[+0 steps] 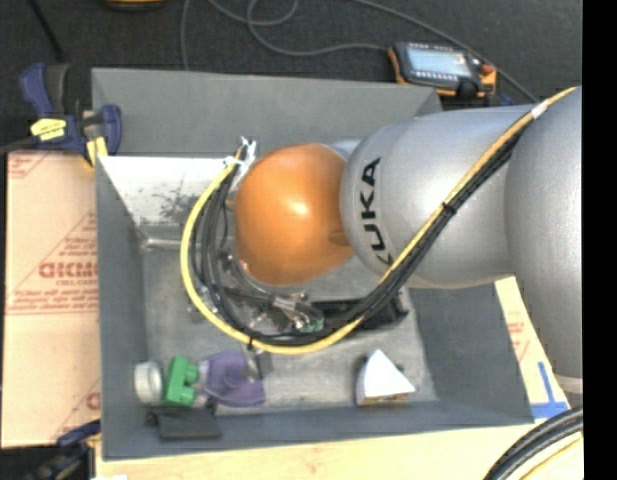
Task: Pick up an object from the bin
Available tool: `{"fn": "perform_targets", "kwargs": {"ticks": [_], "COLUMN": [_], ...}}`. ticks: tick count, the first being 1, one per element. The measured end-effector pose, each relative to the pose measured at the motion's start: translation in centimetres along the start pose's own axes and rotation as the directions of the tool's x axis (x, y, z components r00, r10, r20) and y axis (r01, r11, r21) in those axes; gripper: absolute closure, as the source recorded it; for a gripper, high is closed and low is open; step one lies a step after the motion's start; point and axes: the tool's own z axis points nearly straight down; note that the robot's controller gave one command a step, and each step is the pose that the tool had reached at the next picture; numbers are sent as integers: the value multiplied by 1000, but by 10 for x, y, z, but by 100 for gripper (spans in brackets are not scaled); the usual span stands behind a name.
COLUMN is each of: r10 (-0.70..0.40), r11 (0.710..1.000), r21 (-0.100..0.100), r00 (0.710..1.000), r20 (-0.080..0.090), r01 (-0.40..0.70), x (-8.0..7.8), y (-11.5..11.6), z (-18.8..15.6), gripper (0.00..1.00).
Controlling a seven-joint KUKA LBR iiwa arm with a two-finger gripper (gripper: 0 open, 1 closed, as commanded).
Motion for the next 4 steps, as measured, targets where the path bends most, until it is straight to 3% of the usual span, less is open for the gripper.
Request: {"fn": "perform_targets", "kwargs": {"ticks": [1,2,4], "r10": [8,0,2], "r11": [1000,1000,1000], "r21": [2,-5,-5], "r00": [1000,1000,1000], "r20": [5,-3,-1], "r01": [-8,0,-2], "x": [6,24,24], "y": [-9,-20,-19], "z": [68,90,85], "gripper": [0,100,100]}}
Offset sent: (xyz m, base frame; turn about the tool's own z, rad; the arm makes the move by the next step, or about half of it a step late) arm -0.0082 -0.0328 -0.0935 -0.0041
